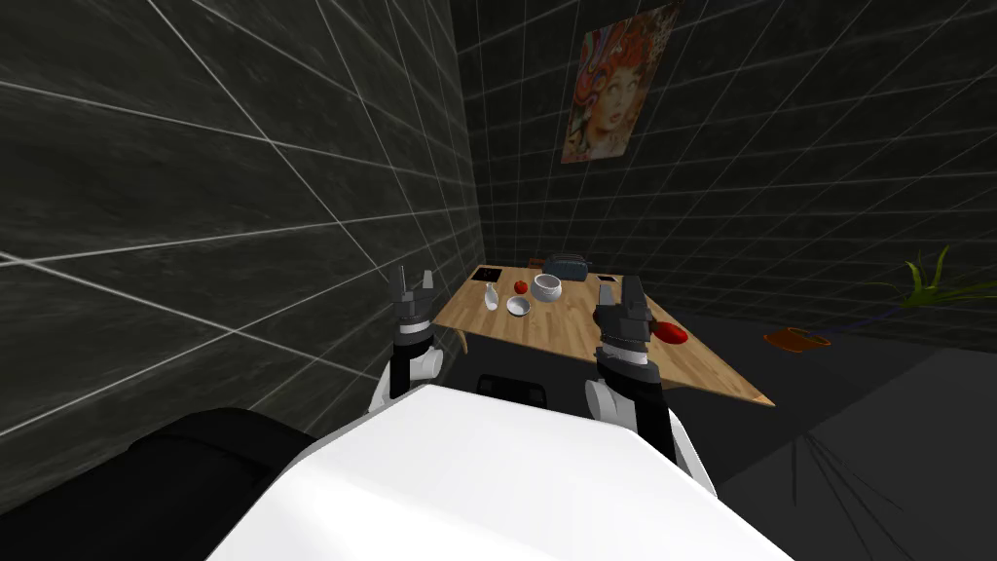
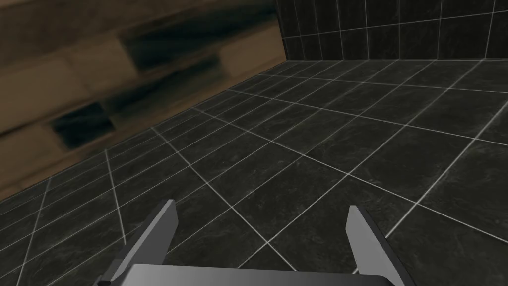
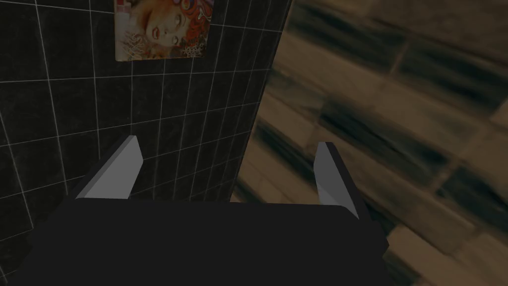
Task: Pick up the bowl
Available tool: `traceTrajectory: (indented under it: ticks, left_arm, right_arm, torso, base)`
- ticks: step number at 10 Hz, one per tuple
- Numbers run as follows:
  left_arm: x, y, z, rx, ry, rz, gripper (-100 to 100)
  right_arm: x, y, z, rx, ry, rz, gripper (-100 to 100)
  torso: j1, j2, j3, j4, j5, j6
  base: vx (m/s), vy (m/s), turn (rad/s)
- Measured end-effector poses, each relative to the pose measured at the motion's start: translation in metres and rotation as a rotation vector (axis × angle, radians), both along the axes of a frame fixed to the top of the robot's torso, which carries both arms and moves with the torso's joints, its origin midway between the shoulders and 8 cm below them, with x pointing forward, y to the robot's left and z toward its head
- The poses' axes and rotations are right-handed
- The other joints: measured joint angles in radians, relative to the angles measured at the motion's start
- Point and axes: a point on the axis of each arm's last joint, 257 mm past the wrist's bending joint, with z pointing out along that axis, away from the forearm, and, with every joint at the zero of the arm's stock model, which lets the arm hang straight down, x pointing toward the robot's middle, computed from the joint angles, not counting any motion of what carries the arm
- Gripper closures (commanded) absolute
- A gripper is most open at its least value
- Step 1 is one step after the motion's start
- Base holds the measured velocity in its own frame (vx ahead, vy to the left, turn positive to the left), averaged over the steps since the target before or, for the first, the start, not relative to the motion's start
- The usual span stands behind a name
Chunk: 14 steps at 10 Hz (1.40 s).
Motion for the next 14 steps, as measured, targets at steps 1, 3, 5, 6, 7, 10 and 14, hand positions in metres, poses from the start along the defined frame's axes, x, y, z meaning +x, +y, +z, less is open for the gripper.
traceTrajectory:
  ticks: [1,3,5,6,7,10,14]
  left_arm:
    - [0.000,0.000,0.000,0.000,0.000,0.000,0]
    - [0.000,0.000,0.000,0.000,0.000,0.000,0]
    - [0.000,0.000,0.000,0.000,0.000,0.000,0]
    - [0.000,0.000,0.000,0.000,0.000,0.000,0]
    - [0.000,0.000,0.000,0.000,0.000,0.000,0]
    - [0.000,0.000,0.000,0.000,0.000,0.000,0]
    - [0.000,0.000,0.000,0.000,0.000,0.000,0]
  right_arm:
    - [0.001,0.002,-0.005,-0.018,0.015,0.006,-100]
    - [0.006,0.009,-0.025,-0.071,0.069,0.025,-100]
    - [0.007,0.011,-0.054,-0.139,0.153,0.046,-100]
    - [0.009,0.012,-0.062,-0.154,0.172,0.053,-100]
    - [0.015,0.013,-0.074,-0.185,0.204,0.061,-100]
    - [0.017,0.010,-0.151,-0.296,0.377,0.096,-100]
    - [0.004,0.004,-0.210,-0.420,0.526,0.128,-100]
  torso:
    - [0.001,0.001,0.001,0.000,0.000,0.000]
    - [0.003,0.004,0.002,0.001,0.001,0.000]
    - [0.005,0.006,0.003,0.001,0.001,0.000]
    - [0.004,0.005,0.003,0.001,0.001,0.000]
    - [0.004,0.005,0.003,0.001,0.001,0.000]
    - [0.009,0.007,0.004,0.002,0.002,-0.001]
    - [0.002,0.004,0.003,0.001,0.001,0.000]
  base:
    - [-0.050,0.035,0.184]
    - [-0.071,0.054,0.223]
    - [-0.075,0.068,0.185]
    - [-0.064,0.071,0.181]
    - [-0.080,0.092,0.379]
    - [-0.090,0.118,0.315]
    - [-0.046,0.062,0.216]
